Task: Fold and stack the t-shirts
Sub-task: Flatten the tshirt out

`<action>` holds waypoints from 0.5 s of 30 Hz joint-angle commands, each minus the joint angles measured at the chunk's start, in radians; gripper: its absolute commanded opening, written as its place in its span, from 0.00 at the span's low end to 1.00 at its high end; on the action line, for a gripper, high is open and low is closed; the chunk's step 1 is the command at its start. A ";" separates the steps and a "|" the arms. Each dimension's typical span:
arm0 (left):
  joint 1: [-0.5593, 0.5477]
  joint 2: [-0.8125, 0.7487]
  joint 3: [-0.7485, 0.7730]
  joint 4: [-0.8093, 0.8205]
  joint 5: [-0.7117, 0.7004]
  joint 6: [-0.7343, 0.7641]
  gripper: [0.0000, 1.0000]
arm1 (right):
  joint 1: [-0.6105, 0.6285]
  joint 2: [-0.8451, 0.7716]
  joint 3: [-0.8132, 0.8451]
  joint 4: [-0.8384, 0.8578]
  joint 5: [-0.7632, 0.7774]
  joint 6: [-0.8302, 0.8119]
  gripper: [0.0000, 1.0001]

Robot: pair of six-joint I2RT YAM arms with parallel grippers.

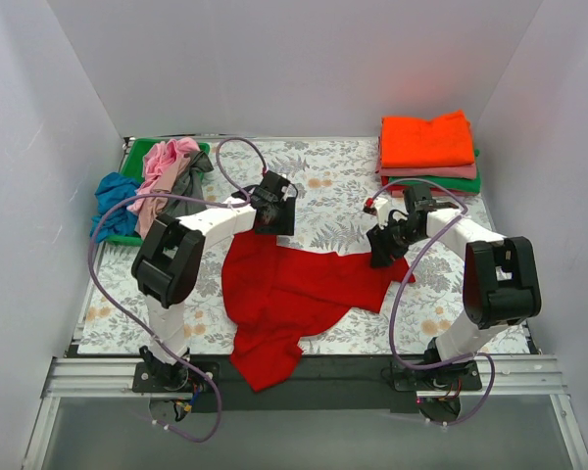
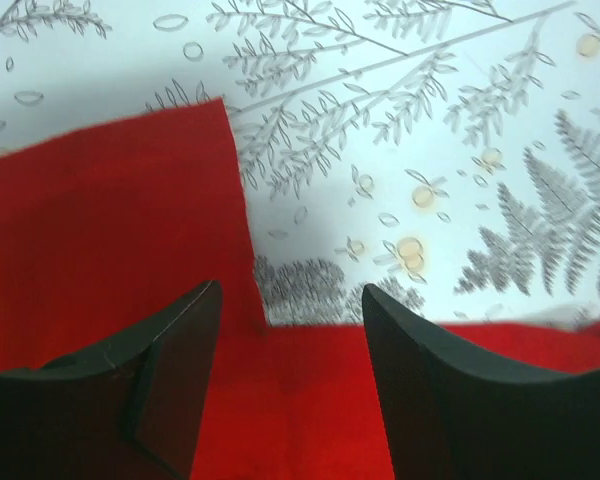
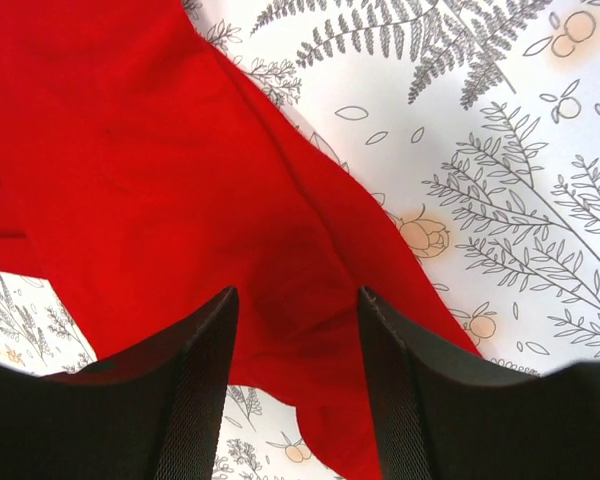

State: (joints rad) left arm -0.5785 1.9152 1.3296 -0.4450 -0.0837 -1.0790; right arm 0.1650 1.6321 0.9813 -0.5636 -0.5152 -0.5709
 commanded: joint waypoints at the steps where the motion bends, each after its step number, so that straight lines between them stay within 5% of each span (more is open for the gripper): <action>1: 0.003 0.033 0.085 -0.061 -0.099 0.045 0.56 | -0.012 -0.002 -0.012 0.034 -0.068 0.016 0.57; 10: 0.003 0.062 0.094 -0.090 -0.145 0.074 0.51 | -0.012 0.023 -0.050 0.057 -0.111 0.034 0.48; 15: 0.003 0.093 0.102 -0.101 -0.102 0.079 0.31 | -0.012 0.034 -0.049 0.056 -0.121 0.042 0.43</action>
State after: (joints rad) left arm -0.5781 1.9965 1.3956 -0.5316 -0.1909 -1.0187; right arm 0.1543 1.6520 0.9329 -0.5201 -0.5976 -0.5442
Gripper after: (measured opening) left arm 0.330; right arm 0.445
